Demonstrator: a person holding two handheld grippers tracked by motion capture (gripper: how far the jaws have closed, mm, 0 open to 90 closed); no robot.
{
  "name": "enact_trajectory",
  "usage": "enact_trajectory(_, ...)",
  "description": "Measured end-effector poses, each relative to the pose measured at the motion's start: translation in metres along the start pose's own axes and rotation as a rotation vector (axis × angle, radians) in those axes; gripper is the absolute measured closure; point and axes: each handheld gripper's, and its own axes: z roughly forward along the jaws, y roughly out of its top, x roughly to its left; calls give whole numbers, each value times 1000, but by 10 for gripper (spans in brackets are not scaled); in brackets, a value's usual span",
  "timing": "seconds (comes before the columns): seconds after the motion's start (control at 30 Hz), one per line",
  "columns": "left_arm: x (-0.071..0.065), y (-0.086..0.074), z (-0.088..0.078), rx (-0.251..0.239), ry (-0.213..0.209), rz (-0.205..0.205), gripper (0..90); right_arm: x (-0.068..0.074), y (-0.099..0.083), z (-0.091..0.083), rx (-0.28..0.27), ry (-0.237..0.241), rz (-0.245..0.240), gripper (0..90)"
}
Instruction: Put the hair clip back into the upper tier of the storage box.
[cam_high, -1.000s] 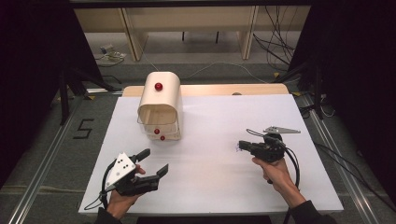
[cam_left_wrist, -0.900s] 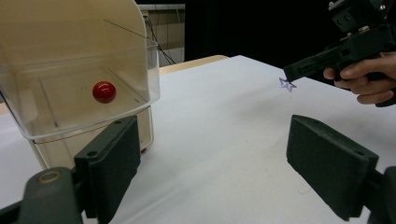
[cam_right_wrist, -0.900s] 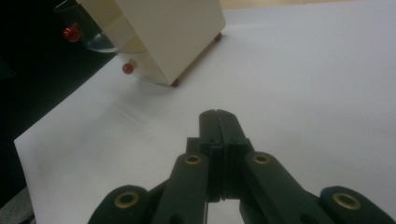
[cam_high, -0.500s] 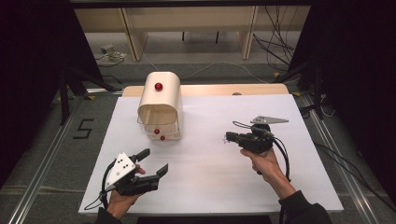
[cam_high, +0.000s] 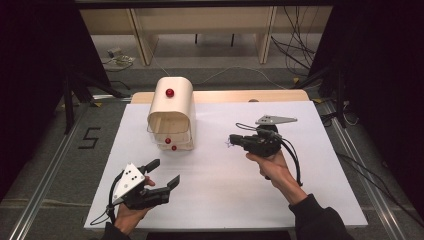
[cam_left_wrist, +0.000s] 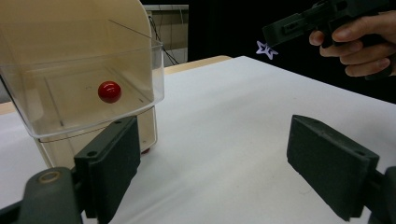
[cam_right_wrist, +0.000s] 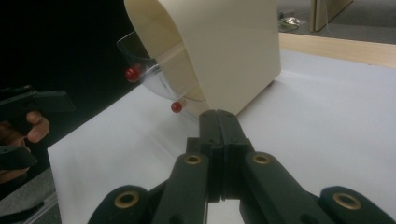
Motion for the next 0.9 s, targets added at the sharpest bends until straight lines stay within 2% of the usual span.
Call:
enact_trajectory(0.47,0,0,0,-7,2,1,170,20,17,28,22,45,-35,900)
enact_trajectory(0.9,0,0,0,-8,2,0,170,37,37,48,9,71,-71,900)
